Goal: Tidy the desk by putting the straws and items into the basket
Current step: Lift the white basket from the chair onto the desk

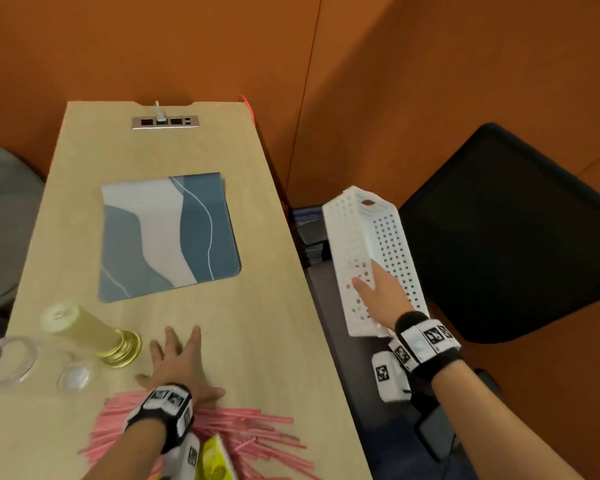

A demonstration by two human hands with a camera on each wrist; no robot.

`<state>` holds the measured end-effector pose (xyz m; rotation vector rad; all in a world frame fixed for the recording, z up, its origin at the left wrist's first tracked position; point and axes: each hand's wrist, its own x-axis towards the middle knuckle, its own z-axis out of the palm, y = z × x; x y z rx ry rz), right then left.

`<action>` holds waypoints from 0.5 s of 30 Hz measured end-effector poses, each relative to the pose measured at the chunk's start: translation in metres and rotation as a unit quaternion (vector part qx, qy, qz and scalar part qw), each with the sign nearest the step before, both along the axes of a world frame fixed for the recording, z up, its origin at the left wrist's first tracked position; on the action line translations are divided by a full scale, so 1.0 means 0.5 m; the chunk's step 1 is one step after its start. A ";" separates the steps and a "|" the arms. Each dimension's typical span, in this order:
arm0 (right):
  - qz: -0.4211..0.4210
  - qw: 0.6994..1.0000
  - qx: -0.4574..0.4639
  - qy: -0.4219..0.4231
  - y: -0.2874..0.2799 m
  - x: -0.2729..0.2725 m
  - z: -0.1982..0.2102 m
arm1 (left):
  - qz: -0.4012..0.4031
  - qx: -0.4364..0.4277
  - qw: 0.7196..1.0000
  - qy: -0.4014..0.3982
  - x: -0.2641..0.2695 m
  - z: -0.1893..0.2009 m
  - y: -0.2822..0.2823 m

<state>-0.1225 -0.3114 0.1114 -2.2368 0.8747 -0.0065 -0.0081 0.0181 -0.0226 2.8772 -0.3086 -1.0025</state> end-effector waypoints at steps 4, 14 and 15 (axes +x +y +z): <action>0.110 0.989 -0.055 0.085 0.157 0.060 0.022 | -0.013 -0.022 1.000 0.008 -0.001 0.014 0.019; 0.150 0.961 -0.057 0.226 0.381 0.061 -0.150 | -0.049 -0.036 0.998 -0.005 0.013 0.009 0.063; 0.154 0.959 -0.050 0.233 0.387 0.057 -0.166 | -0.049 -0.035 0.998 -0.005 0.015 0.011 0.064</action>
